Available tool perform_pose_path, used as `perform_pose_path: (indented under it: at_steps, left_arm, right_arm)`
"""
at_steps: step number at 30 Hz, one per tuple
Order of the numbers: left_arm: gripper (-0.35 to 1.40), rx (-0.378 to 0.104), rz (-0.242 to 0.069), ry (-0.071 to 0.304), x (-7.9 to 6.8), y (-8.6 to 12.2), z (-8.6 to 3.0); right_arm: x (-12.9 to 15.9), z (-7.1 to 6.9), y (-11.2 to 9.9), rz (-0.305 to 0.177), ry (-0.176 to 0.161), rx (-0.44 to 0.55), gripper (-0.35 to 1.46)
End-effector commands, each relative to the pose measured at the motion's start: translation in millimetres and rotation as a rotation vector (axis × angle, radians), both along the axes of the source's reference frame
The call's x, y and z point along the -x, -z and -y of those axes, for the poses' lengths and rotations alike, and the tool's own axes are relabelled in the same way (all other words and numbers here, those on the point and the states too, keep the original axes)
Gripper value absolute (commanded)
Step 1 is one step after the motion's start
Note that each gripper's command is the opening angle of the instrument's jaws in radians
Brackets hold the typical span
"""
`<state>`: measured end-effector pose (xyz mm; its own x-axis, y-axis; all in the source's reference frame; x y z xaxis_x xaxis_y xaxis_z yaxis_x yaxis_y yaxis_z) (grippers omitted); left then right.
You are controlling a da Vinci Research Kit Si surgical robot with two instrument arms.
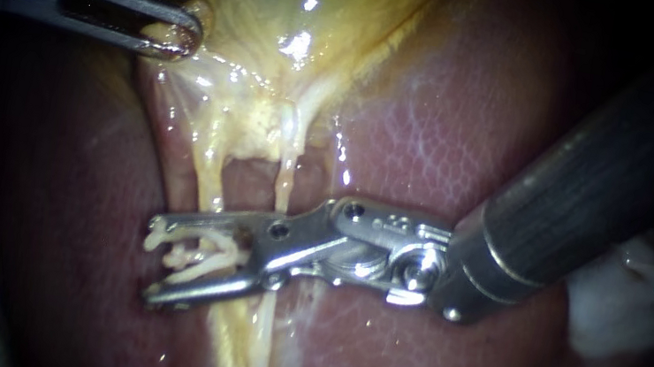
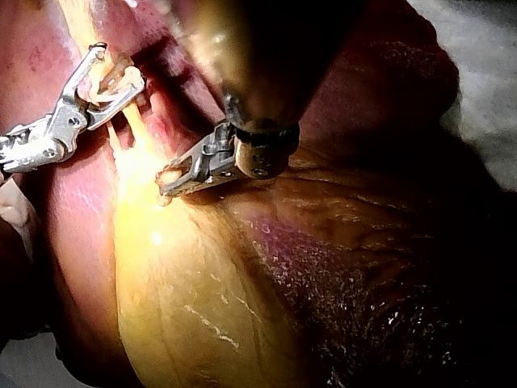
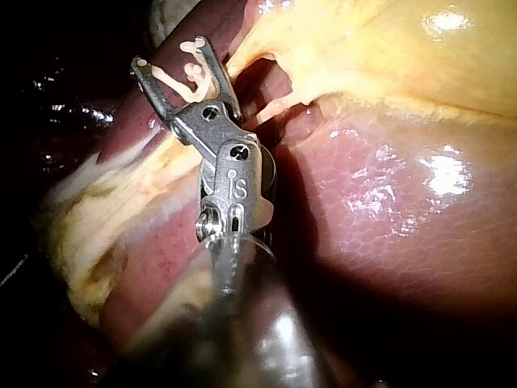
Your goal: Clipping third clip left tube
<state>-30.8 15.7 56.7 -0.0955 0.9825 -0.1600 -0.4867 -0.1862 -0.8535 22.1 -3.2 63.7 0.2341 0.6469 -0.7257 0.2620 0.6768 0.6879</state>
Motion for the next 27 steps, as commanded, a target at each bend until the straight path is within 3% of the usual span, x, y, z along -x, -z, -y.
perform_pose_path:
  at_steps: [1,6,15,27]
  left_arm:
    - [-0.35,0.0,0.0,0.0,0.0,0.0,0.0]
    - [-0.35,0.0,0.0,0.0,0.0,0.0,0.0]
    - [-0.35,0.0,0.0,0.0,0.0,0.0,0.0]
    - [-0.35,0.0,0.0,0.0,0.0,-0.1,0.0]
  right_arm:
    - [0.0,0.0,0.2,-0.001,0.0,-0.001,0.45]
    - [1.3,-0.2,1.4,-0.002,-0.005,0.0,0.46]
    - [5.6,-1.9,2.6,0.019,-0.026,-0.048,0.47]
    - [7.6,-3.4,-0.8,0.065,-0.035,-0.093,0.47]
